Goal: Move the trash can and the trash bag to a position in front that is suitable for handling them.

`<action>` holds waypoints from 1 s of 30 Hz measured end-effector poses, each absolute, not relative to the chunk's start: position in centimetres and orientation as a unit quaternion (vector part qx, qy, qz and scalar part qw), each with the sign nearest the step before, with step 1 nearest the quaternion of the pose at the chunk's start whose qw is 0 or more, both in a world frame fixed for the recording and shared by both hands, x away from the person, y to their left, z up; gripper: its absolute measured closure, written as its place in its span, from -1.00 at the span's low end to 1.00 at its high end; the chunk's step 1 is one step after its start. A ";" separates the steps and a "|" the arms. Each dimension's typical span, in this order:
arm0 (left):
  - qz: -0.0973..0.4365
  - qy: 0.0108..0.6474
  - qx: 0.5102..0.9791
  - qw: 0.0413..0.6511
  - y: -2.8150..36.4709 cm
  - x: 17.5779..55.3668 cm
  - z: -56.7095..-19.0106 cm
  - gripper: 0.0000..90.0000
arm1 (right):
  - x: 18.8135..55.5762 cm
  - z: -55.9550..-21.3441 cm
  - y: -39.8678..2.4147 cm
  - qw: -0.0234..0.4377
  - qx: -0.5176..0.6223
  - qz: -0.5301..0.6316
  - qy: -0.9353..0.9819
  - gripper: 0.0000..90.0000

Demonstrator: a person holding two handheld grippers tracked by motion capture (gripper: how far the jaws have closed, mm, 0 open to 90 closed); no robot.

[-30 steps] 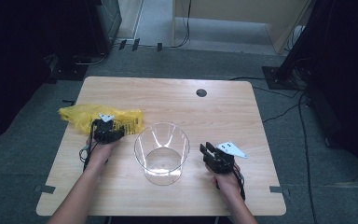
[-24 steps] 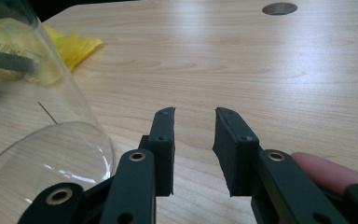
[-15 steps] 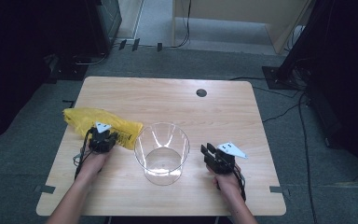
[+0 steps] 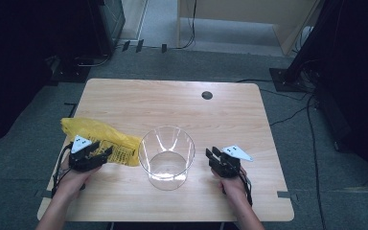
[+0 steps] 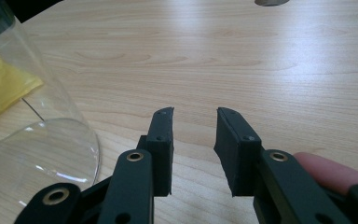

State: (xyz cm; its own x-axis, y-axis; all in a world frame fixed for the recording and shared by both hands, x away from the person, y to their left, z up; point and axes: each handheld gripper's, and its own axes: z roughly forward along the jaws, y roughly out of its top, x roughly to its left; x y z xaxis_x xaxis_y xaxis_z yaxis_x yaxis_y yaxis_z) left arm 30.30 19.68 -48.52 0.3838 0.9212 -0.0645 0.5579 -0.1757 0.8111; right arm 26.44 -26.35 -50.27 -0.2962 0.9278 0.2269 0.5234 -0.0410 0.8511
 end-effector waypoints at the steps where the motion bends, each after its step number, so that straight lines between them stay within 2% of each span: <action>1: 0.238 0.517 0.728 0.384 19.7 30.7 -48.7 -0.25 | 26.4 -50.3 -26.3 0.218 0.551 0.464 0.658 0.51; 4: 0.251 0.553 0.719 0.339 19.6 32.1 -49.8 -0.60 | 26.4 -50.3 -26.3 0.218 0.550 0.464 0.660 0.49; 7: 0.239 0.575 0.721 0.304 19.3 33.1 -50.9 -0.76 | 26.4 -50.4 -26.4 0.218 0.548 0.464 0.661 0.49; 11: 0.241 0.575 0.722 0.299 19.0 33.2 -51.4 -0.75 | 26.3 -50.5 -26.6 0.217 0.548 0.462 0.662 0.48; 13: 0.243 0.569 0.724 0.305 19.1 33.0 -51.2 -0.54 | 26.4 -50.5 -26.6 0.215 0.549 0.461 0.663 0.48; 18: 0.245 0.558 0.720 0.332 18.8 32.4 -51.3 0.67 | 26.4 -50.7 -26.5 0.210 0.547 0.458 0.668 0.48; 20: 0.239 0.558 0.720 0.336 18.8 32.3 -51.3 0.90 | 26.4 -50.8 -26.4 0.210 0.547 0.457 0.669 0.47; 22: 0.249 0.556 0.718 0.335 18.6 32.1 -51.2 0.98 | 26.4 -51.0 -26.4 0.208 0.549 0.454 0.670 0.47; 25: 0.260 0.549 0.707 0.360 18.3 31.5 -50.3 0.99 | 26.6 -51.4 -26.5 0.206 0.551 0.450 0.672 0.47; 30: 0.304 0.518 0.683 0.415 17.2 30.1 -45.7 0.99 | 26.8 -51.5 -26.8 0.196 0.561 0.451 0.666 0.47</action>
State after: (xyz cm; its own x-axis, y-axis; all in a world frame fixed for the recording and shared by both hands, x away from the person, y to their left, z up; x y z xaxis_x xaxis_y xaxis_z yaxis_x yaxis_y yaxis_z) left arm 30.15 17.23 -45.74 0.2781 0.9604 -0.0143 0.4555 -0.1188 0.8823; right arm 26.83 -26.76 -51.50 -0.2944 0.9240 0.2440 0.5696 -0.0354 0.8212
